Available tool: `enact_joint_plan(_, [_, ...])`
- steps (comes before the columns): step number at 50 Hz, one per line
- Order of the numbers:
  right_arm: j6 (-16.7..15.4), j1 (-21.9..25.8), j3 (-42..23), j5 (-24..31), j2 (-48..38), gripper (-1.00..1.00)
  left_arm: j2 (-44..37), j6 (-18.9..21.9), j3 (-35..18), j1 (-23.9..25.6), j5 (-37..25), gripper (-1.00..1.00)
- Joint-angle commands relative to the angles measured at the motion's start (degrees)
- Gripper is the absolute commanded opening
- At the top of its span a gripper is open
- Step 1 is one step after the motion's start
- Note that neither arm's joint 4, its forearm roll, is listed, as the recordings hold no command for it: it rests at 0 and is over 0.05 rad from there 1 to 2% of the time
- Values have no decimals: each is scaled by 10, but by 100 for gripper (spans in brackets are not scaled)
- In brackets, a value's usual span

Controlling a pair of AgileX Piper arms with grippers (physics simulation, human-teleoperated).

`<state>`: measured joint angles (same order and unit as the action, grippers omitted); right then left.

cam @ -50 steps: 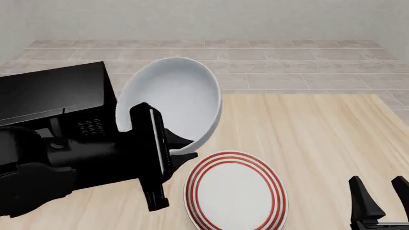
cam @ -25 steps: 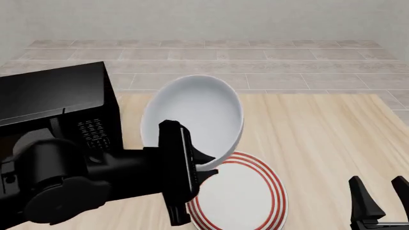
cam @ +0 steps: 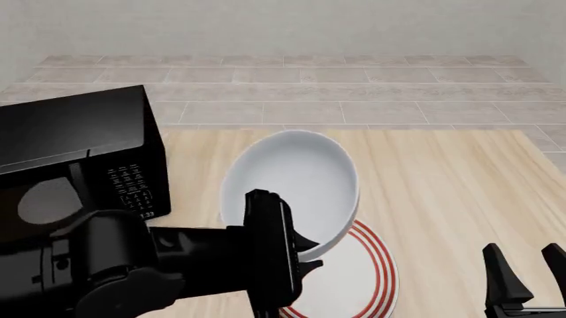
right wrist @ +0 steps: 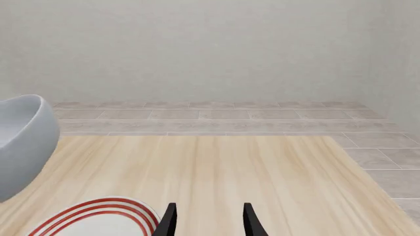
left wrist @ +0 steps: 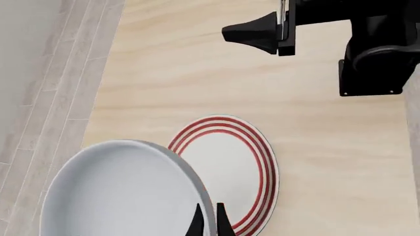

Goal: Pick up the white bowl and put it on the plate.

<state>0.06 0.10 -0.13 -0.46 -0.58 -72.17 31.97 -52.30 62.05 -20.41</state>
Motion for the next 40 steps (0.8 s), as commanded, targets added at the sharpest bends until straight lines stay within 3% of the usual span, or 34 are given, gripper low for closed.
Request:
enact_joint_plan(1, [-1, -1, 0, 1, 0, 100, -9, -20, 3, 19, 7, -100])
enact_joint_plan(40, [-1, -2, 0, 1, 0, 100, -23, -73, 12, 78, 22, -100])
